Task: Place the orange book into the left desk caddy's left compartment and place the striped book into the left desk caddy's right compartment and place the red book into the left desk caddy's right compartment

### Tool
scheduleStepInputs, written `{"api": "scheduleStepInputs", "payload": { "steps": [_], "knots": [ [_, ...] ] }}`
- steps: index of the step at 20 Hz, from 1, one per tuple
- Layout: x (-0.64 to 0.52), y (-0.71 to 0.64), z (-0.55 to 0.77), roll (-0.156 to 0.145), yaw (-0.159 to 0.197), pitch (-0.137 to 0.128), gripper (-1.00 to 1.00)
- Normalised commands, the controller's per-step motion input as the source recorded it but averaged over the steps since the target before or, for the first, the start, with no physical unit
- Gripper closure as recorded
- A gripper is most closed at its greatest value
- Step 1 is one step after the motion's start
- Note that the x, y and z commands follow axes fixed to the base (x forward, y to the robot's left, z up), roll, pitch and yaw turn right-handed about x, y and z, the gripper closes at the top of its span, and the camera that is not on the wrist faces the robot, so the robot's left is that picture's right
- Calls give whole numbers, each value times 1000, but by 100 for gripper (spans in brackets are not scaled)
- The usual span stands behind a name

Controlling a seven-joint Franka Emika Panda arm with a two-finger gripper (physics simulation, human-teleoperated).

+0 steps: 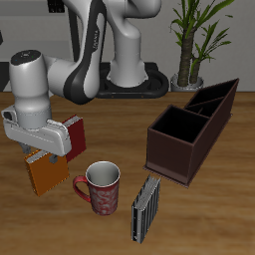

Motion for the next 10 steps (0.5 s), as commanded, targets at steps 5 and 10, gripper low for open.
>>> {"api": "scheduleStepInputs", "payload": {
  "steps": [5, 10],
  "knots": [
    [-28, -1, -249, 0, -8, 21, -100],
    [-59, -88, -113, -10, -4, 11, 100]
  ]
}}
